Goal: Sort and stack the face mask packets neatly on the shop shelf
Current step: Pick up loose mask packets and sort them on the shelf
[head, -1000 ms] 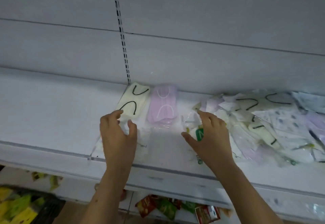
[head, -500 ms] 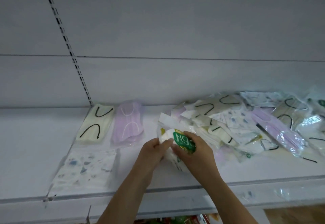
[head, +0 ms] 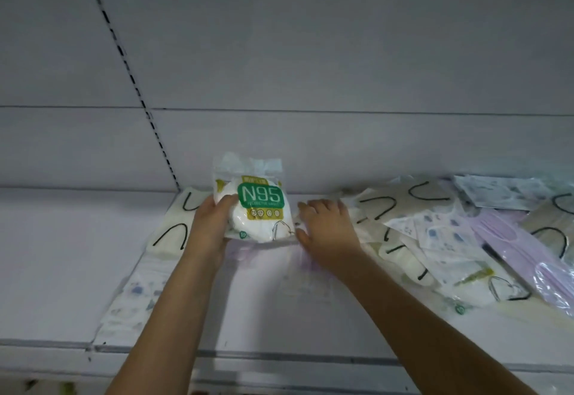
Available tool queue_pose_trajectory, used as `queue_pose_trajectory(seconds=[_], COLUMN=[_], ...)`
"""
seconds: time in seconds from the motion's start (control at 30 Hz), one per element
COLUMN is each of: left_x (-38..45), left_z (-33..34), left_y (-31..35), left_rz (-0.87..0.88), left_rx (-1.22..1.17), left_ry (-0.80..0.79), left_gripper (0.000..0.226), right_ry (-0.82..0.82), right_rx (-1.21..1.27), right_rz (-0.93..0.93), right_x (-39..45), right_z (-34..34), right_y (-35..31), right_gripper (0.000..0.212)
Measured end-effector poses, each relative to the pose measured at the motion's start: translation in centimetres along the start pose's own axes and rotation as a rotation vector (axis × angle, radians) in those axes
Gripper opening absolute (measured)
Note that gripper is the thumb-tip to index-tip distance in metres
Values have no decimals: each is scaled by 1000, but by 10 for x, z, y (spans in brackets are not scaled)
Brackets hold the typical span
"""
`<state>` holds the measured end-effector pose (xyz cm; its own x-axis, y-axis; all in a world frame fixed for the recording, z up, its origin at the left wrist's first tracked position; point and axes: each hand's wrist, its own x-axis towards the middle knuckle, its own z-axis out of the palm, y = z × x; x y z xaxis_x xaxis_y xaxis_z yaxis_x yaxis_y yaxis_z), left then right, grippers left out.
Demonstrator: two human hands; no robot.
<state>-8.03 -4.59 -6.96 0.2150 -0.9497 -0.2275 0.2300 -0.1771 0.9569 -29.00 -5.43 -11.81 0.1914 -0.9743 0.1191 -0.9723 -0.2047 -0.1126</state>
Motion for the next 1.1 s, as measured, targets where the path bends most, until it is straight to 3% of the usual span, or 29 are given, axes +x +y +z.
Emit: queue_pose_trajectory(seconds=[0.07, 0.13, 0.33, 0.5, 0.63, 0.7, 0.77, 0.83, 0.87, 0.97, 1.03, 1.1], left_x=[10, 19, 51, 68, 60, 41, 14, -16, -29, -57, -69, -75], left_z=[3, 7, 26, 56, 74, 78, 86, 92, 95, 102, 107, 110], left_y=[-1, -3, -17, -36, -39, -38, -37, -43, -51, -83, -101, -111], left_rz=[-7, -11, 29, 40, 247, 490, 621, 518, 421, 197, 210, 254], left_rx=[54, 96, 239, 503, 1020, 1028, 944, 964, 1025, 1253, 1372, 1371], left_ry=[9, 3, 30, -30, 134, 220, 144, 0, -73, -232, -235, -228], left_gripper=[25, 22, 30, 41, 54, 52, 35, 16, 17, 42, 58, 59], right_ry=[-151, -199, -161, -149, -62, -14, 21, 44, 62, 149, 248, 287], right_rx=[-146, -169, -117, -133, 66, 210, 298, 348, 370, 423, 488, 525], right_rz=[-55, -66, -100, -84, -71, -28, 23, 45, 48, 102, 161, 210], right_x=[12, 13, -13, -33, -40, -41, -42, -43, -44, -45, -46, -48], right_z=[12, 17, 9, -1, -4, -5, -7, -9, -11, -15, -18, -22], right_y=[5, 12, 49, 86, 101, 103, 103, 102, 101, 100, 99, 99], right_gripper=[59, 57, 47, 44, 36, 35, 36, 39, 41, 37, 28, 23])
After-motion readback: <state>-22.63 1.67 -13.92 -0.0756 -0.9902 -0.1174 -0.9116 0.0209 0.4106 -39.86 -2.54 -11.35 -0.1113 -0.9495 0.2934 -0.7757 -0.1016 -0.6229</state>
